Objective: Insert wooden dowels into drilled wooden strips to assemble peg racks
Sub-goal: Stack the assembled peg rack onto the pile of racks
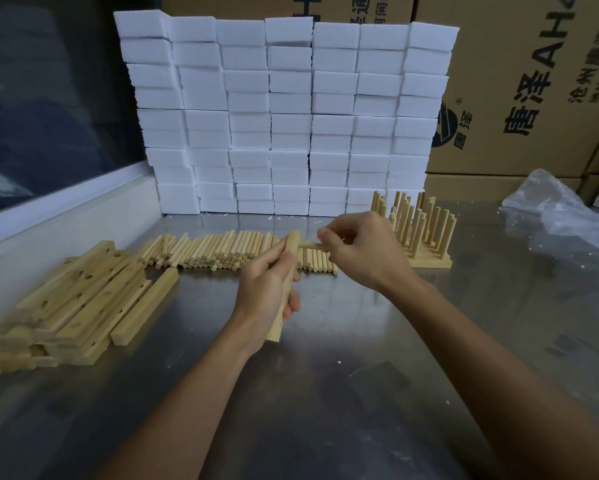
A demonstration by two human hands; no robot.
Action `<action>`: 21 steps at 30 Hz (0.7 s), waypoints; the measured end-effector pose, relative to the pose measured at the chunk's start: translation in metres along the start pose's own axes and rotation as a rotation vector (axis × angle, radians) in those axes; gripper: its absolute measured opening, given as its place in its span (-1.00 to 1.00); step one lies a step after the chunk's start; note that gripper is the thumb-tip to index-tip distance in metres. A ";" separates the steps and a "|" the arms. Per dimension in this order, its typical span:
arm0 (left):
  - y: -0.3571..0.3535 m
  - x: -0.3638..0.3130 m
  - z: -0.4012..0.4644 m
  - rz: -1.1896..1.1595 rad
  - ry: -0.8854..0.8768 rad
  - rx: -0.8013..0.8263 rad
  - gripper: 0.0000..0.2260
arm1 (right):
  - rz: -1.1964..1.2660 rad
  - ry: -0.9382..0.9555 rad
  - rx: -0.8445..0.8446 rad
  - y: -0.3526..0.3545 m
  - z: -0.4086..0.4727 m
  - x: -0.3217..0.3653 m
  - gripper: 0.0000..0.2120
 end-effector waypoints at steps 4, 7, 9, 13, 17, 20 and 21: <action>0.016 0.007 0.003 -0.177 0.067 -0.157 -0.77 | 0.210 -0.049 -0.099 0.009 0.002 -0.011 -0.71; 0.025 0.013 0.003 -0.373 0.093 -0.227 -0.78 | 0.273 -0.128 -0.084 0.005 0.002 -0.029 -0.71; 0.029 0.016 0.003 -0.447 0.111 -0.252 -0.78 | 0.224 -0.194 -0.025 -0.003 0.001 -0.044 -0.76; 0.034 0.023 0.004 -0.475 0.146 -0.290 -0.72 | -0.028 -0.288 0.049 -0.019 -0.002 -0.073 -0.87; 0.036 0.027 0.003 -0.459 0.167 -0.305 -0.61 | -0.258 -0.344 0.253 -0.035 -0.006 -0.092 -0.55; 0.035 0.025 0.002 -0.450 0.160 -0.302 -0.64 | -0.402 -0.375 0.379 -0.044 -0.006 -0.098 -0.49; 0.034 0.025 0.002 -0.451 0.160 -0.304 -0.65 | -0.433 -0.379 0.402 -0.045 -0.007 -0.099 -0.50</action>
Point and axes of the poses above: each hand's wrist, its own z-axis towards the middle knuckle, its own y-axis out of the back of the hand, x = y × z, the point moved 4 cm from there along z, towards the middle knuckle, and after that the axes turned 14 degrees about x, right-handed, at the moved point
